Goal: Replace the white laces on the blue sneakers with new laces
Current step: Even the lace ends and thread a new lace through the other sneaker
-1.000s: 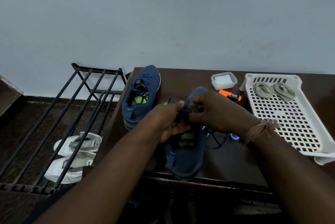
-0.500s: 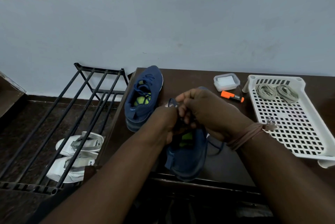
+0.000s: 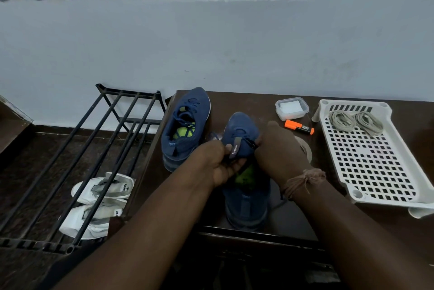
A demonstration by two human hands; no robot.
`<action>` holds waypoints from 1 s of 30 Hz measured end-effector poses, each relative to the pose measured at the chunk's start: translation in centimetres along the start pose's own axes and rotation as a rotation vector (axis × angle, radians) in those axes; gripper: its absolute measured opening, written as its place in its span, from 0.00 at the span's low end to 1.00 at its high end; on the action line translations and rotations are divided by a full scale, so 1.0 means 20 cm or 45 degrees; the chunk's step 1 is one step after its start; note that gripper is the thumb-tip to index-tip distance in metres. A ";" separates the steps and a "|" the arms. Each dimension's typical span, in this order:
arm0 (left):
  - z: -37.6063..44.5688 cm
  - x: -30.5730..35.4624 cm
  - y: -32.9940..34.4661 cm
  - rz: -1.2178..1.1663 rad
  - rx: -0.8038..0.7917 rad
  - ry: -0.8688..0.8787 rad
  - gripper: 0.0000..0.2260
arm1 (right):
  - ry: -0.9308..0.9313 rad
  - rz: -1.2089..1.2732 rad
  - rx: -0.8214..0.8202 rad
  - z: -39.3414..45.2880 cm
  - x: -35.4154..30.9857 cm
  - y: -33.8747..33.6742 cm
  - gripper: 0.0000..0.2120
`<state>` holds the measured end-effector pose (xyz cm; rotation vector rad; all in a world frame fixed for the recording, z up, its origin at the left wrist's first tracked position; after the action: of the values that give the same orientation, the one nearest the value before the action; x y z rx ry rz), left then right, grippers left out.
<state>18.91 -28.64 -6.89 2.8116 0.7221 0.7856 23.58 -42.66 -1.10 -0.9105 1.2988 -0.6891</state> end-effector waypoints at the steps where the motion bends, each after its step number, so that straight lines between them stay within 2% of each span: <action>1: 0.00 0.00 0.00 0.038 -0.003 0.003 0.13 | -0.034 0.023 -0.005 0.01 -0.01 0.01 0.07; 6: 0.00 0.00 0.03 0.074 -0.033 0.010 0.12 | -0.040 0.232 0.049 0.01 0.01 0.01 0.07; 9: 0.00 -0.01 0.03 0.117 -0.032 0.024 0.12 | -0.014 0.267 -0.003 0.02 0.01 0.03 0.09; 13: 0.01 -0.01 0.03 0.122 -0.036 0.033 0.11 | -0.018 0.241 -0.029 0.03 0.00 0.05 0.09; 20: 0.00 -0.01 0.04 0.130 -0.066 0.022 0.09 | 0.025 0.244 0.088 0.03 0.03 0.04 0.09; 23: 0.00 -0.01 0.04 0.143 -0.076 0.033 0.10 | 0.079 0.174 0.030 0.03 0.05 0.07 0.09; 27: 0.00 -0.01 0.05 0.193 -0.072 0.052 0.10 | 0.152 0.325 -0.075 0.02 0.08 0.14 0.10; 30: 0.00 0.00 0.04 0.342 -0.039 0.097 0.12 | 0.175 0.454 -0.022 0.01 0.08 0.14 0.08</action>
<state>19.27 -29.38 -6.75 2.9008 0.3404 0.9397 23.93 -42.65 -4.33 -0.6297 1.5436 -0.4667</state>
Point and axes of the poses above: each hand's wrist, its own z-axis towards the middle knuckle, its own y-axis out of the palm, x = y × z, the point moved 9 cm from there along z, towards the middle knuckle, and after that the axes turned 12 degrees about -y, right-handed, at the moved point
